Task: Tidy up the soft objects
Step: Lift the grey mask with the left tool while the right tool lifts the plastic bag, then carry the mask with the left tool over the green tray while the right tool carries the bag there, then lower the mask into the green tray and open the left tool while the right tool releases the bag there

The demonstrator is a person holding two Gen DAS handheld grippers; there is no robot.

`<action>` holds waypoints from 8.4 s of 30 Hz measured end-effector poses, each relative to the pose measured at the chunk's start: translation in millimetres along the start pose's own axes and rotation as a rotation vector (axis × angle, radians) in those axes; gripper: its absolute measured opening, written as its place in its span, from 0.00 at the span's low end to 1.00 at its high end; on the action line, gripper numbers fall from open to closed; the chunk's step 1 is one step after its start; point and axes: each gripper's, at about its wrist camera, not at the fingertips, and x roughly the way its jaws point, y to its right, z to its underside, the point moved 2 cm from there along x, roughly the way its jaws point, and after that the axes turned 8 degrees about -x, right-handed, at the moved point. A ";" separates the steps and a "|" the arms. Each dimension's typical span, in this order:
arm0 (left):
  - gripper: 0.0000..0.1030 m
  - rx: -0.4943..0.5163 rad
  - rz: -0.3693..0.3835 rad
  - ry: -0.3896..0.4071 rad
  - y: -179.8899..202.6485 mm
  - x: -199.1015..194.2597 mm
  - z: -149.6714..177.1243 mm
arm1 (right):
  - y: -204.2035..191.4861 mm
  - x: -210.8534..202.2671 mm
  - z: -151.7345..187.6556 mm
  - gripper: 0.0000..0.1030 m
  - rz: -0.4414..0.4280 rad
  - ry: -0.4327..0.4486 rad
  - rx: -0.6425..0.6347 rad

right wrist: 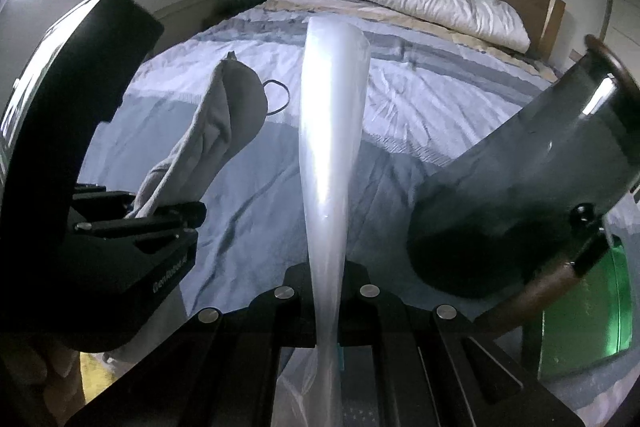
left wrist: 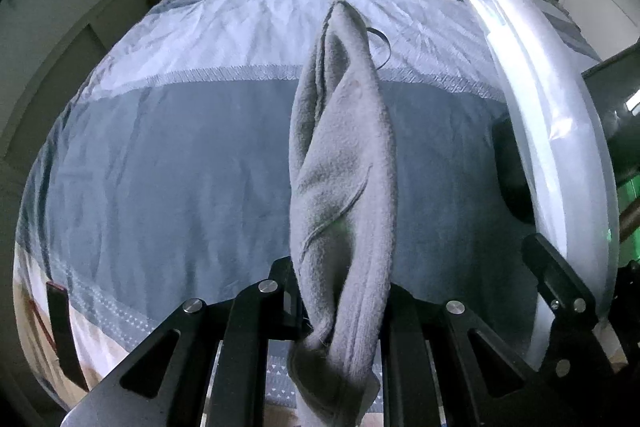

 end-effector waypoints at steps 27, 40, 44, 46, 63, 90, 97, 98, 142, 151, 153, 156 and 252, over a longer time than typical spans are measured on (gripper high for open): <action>0.12 0.050 -0.056 -0.024 25.7 -46.2 31.8 | 8.3 -114.7 42.5 0.03 -0.053 -0.028 -0.051; 0.12 0.062 -0.051 -0.034 29.3 -66.4 56.3 | -4.4 -153.3 60.8 0.03 -0.072 -0.048 -0.136; 0.12 0.073 -0.043 -0.043 34.3 -70.6 65.0 | -1.8 -162.6 70.0 0.03 -0.074 -0.055 -0.146; 0.12 0.078 -0.042 -0.044 37.0 -72.8 68.7 | -0.9 -169.0 75.9 0.03 -0.075 -0.060 -0.150; 0.12 0.173 -0.004 -0.119 88.3 -83.4 112.3 | 32.9 -193.7 126.1 0.03 -0.082 -0.132 -0.139; 0.13 0.509 0.113 -0.234 251.1 -94.3 187.9 | 167.3 -252.4 237.1 0.04 0.104 -0.285 0.053; 0.14 0.510 0.183 -0.215 299.0 -100.1 177.8 | 212.0 -259.9 238.2 0.04 0.179 -0.258 0.140; 0.14 0.503 0.191 -0.207 305.4 -100.2 174.4 | 218.8 -260.5 237.4 0.04 0.189 -0.250 0.153; 0.14 0.099 0.005 -0.084 397.3 48.9 15.3 | 402.8 -44.3 145.2 0.05 0.254 -0.235 0.254; 0.16 0.119 -0.031 -0.112 395.2 73.1 14.0 | 416.2 -11.6 149.6 0.07 0.287 -0.287 0.248; 0.16 0.125 -0.034 -0.117 395.4 76.6 13.4 | 418.4 -10.0 150.2 0.07 0.293 -0.288 0.248; 0.16 0.144 -0.034 -0.107 397.7 74.9 15.3 | 419.0 -3.9 152.3 0.07 0.310 -0.303 0.227; 0.72 0.046 0.053 0.117 381.2 -26.6 30.2 | 380.8 -123.5 128.4 1.00 0.385 -0.131 0.234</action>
